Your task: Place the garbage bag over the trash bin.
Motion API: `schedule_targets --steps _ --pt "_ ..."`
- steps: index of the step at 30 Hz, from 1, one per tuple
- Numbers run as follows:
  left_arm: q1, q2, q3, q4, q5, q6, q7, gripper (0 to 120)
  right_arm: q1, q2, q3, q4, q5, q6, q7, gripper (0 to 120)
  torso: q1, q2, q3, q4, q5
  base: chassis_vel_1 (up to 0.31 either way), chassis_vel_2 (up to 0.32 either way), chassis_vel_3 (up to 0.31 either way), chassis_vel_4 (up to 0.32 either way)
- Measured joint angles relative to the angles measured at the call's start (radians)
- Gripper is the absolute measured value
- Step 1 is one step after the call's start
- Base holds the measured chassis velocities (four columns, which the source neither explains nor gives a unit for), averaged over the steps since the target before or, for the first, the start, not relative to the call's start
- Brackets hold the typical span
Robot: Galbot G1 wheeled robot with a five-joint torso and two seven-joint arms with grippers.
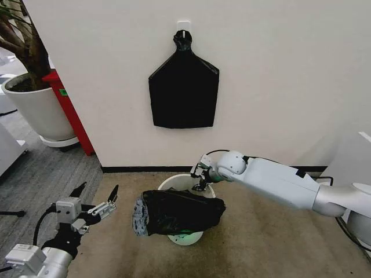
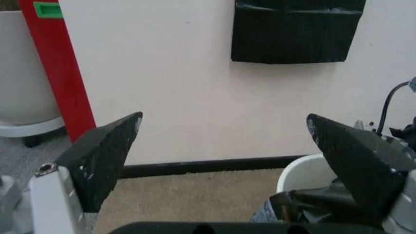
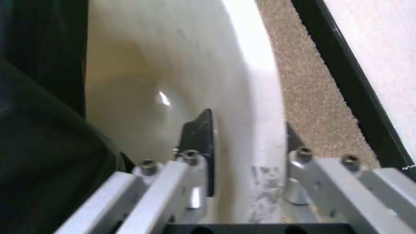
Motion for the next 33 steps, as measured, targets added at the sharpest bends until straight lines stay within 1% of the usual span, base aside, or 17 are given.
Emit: schedule_targets --steps 1,3,7,8,11,17,19,20,21,23,24,25,26,28,29,31,33 --pt "0.000 0.000 0.000 0.000 0.000 0.000 0.000 100 -0.001 0.000 0.000 0.000 0.002 0.000 0.003 13 0.000 0.000 0.000 0.0000 0.0000 0.000 0.000 0.000 0.000" --pt "-0.002 0.004 0.000 0.000 0.000 0.000 0.000 100 -0.014 -0.004 0.012 0.007 0.055 0.000 0.040 4 0.000 0.000 0.000 0.0000 0.0001 0.000 0.000 0.000 0.000" --pt "-0.008 0.009 0.000 0.001 -0.001 0.003 -0.001 100 -0.024 -0.008 0.013 0.017 0.129 0.000 0.111 4 0.000 0.000 0.000 -0.0001 0.0000 0.000 0.000 0.000 0.000" --pt "-0.014 0.011 0.000 0.005 -0.001 0.005 -0.001 100 -0.036 -0.015 0.020 0.041 0.231 0.000 0.217 4 0.000 0.000 0.000 0.0000 0.0002 0.000 0.000 0.000 0.000" --pt "-0.029 0.011 0.001 0.013 -0.001 0.007 -0.001 100 -0.048 -0.039 0.050 0.088 0.347 0.000 0.332 0 0.000 0.000 0.000 0.0003 0.0002 0.000 0.000 0.000 0.000" --pt "-0.045 0.014 0.004 0.022 -0.003 0.009 -0.002 100 -0.095 -0.094 0.164 0.176 0.422 0.000 0.430 0 0.000 0.000 0.000 -0.0001 0.0000 0.000 0.000 0.000 0.000" --pt "-0.057 0.011 0.005 0.031 -0.003 0.009 -0.003 100 -0.159 -0.106 0.274 0.243 0.496 0.000 0.565 0 0.000 0.000 0.000 -0.0003 0.0002 0.000 0.000 0.000 0.000" --pt "-0.059 0.010 0.005 0.033 -0.003 0.009 -0.003 100 -0.186 -0.105 0.321 0.272 0.565 0.000 0.658 0 0.000 0.000 0.000 -0.0001 0.0001 0.000 0.000 0.000 0.000" --pt "-0.059 0.010 0.005 0.033 -0.003 0.009 -0.003 100 -0.186 -0.105 0.321 0.272 0.565 0.000 0.658 0 0.000 0.000 0.000 -0.0001 0.0001 0.000 0.000 0.000 0.000" --pt "-0.063 0.009 0.005 0.038 -0.003 0.008 -0.004 100 -0.228 -0.093 0.396 0.315 0.700 0.001 0.828 0 0.000 0.000 0.000 -0.0001 0.0000 0.000 0.000 0.000 0.000" --pt "-0.067 0.009 0.005 0.043 -0.001 0.007 -0.004 100 -0.259 -0.077 0.446 0.342 0.812 0.003 0.968 0 0.000 0.000 0.000 0.0000 0.0002 0.000 0.000 0.000 0.000" --pt "-0.069 0.009 0.005 0.045 0.000 0.007 -0.004 100 -0.273 -0.069 0.469 0.354 0.868 0.003 1.035 0 0.000 0.000 0.000 0.0001 0.0003 0.000 0.000 0.000 0.000" --pt "-0.075 0.009 0.005 0.051 0.001 0.006 -0.004 100 -0.304 -0.056 0.516 0.375 0.979 0.004 1.165 0 0.000 0.000 0.000 0.0003 0.0001 0.000 0.000 0.000 0.000" --pt "-0.083 0.010 0.005 0.056 0.002 0.005 -0.004 100 -0.342 -0.048 0.565 0.401 1.071 0.014 1.273 0 0.000 0.000 0.000 0.0003 0.0001 0.000 0.000 0.000 0.000" --pt "-0.083 0.010 0.005 0.056 0.002 0.005 -0.004 100 -0.342 -0.048 0.565 0.401 1.071 0.014 1.273 0 0.000 0.000 0.000 0.0003 0.0001 0.000 0.000 0.000 0.000" --pt "-0.088 0.011 0.006 0.059 0.002 0.005 -0.004 100 -0.376 -0.047 0.601 0.429 1.132 0.045 1.348 0 0.000 0.000 0.000 0.0000 0.0001 0.000 0.000 0.000 0.000" --pt "-0.094 0.013 0.008 0.064 0.001 0.004 -0.004 100 -0.411 -0.047 0.630 0.460 1.176 0.107 1.429 0 0.000 0.000 0.000 0.0000 0.0001 0.000 0.000 0.000 0.000"
